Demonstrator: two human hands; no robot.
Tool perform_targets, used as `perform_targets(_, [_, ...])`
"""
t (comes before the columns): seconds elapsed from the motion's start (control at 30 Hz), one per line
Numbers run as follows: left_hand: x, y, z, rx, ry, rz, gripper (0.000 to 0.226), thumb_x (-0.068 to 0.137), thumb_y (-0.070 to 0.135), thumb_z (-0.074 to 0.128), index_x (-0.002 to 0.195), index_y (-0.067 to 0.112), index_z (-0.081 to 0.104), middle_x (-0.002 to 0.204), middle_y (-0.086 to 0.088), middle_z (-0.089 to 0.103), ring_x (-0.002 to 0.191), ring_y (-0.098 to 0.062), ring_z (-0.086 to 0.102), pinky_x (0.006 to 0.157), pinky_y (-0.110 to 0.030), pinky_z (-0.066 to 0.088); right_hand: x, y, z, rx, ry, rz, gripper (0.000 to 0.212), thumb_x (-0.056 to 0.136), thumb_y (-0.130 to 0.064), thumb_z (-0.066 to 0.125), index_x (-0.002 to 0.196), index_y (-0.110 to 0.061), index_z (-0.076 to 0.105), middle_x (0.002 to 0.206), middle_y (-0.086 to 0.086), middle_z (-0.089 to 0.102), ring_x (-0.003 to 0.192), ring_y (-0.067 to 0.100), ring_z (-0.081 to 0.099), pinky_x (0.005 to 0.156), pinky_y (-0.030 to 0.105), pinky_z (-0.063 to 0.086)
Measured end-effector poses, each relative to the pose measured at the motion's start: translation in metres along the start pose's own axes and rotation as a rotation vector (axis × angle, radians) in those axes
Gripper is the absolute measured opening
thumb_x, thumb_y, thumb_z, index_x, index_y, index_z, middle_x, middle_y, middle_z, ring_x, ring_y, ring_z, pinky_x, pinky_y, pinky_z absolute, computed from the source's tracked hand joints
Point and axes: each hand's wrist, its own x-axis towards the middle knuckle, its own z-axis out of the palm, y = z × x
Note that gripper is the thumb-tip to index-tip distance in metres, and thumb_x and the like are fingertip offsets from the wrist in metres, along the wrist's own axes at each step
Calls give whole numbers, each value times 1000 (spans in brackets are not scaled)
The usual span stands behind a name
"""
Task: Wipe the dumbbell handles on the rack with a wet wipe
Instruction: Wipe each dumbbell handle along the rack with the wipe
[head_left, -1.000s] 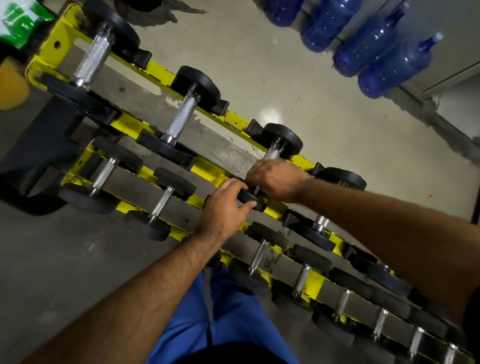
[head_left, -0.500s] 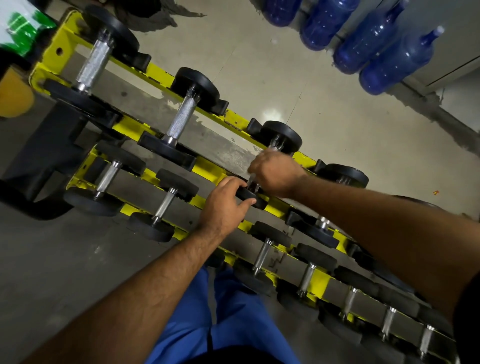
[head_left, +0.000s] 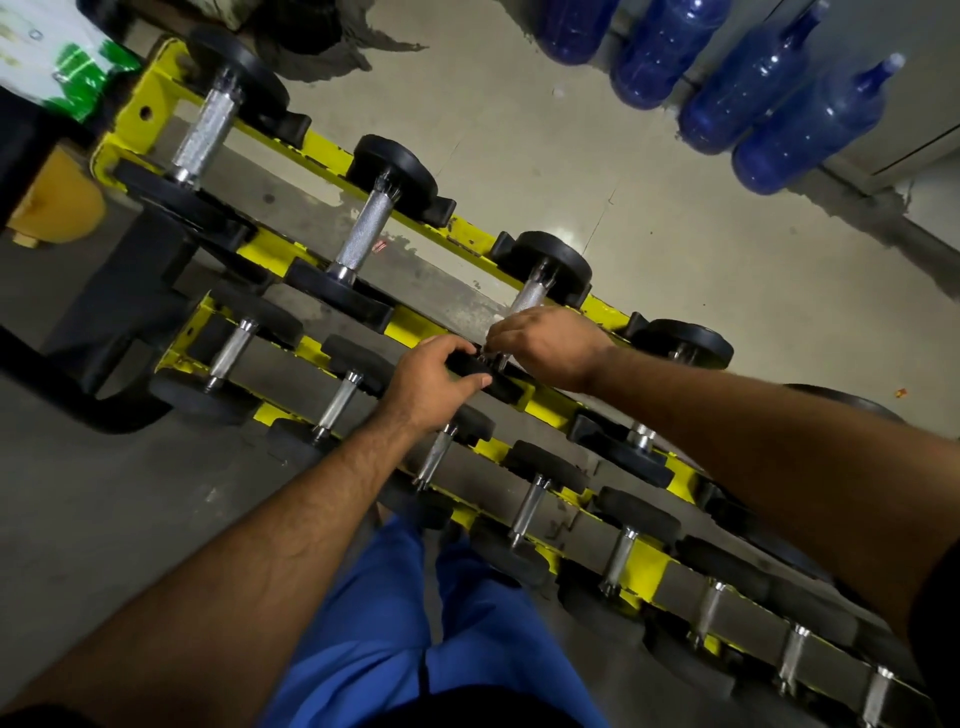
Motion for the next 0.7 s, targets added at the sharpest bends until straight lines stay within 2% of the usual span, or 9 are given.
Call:
perform_targets(0.07, [-3,4,0,35,2,0,36,79,24,82,110,16,68,115,0,62,96,-8,52,81,-20,40,-6,-5,-4,101,83,135,36,92,-2,49,119,-13,70,121,5,70,110,26,66,86,40,57])
perform_targets(0.17, [-12,14,2,150,36,34,35,84,25,77,116,15,66,119,-1,63,104,-14,57,84,-23,43,-20,-5,-7,255,219,387,35,93,-3,50,117,-16,71,118,7,72,107,26,68,85,39,56])
perform_targets(0.3, [-32,34,10,255,131,86,28,90,25,69,115,14,65,115,-3,62,103,-21,60,86,-36,52,-46,-11,-13,377,204,512,30,93,-8,54,112,-18,73,114,1,73,102,21,67,86,35,54])
perform_targets(0.37, [-43,43,16,274,155,99,24,90,24,67,112,15,65,112,-2,62,98,-21,60,82,-35,53,-60,-14,-16,482,214,586,29,91,-7,55,109,-18,75,112,-1,73,99,18,65,87,32,52])
perform_targets(0.47, [-60,54,30,276,157,122,25,90,20,66,114,13,66,113,-4,62,97,-21,60,79,-28,47,-80,-18,-12,861,244,796,22,90,-4,57,102,-8,75,100,6,71,86,21,65,78,39,57])
perform_targets(0.53, [-72,61,42,278,156,131,26,89,16,64,115,12,66,115,-6,62,100,-23,61,80,-27,45,-96,-23,-12,1192,236,940,20,92,2,55,100,-4,72,91,8,68,77,20,66,66,32,59])
perform_targets(0.63, [-90,70,58,267,130,121,28,87,13,62,115,12,66,116,-7,62,100,-26,62,88,-36,52,-123,-29,-6,1375,262,990,23,92,1,54,95,-10,73,87,7,69,72,18,65,59,27,55])
perform_targets(0.7, [-101,76,68,269,105,120,30,85,12,61,115,14,66,117,-6,62,100,-27,62,89,-41,53,-139,-30,4,1457,312,995,25,91,2,53,91,-12,74,89,10,71,76,22,67,62,29,56])
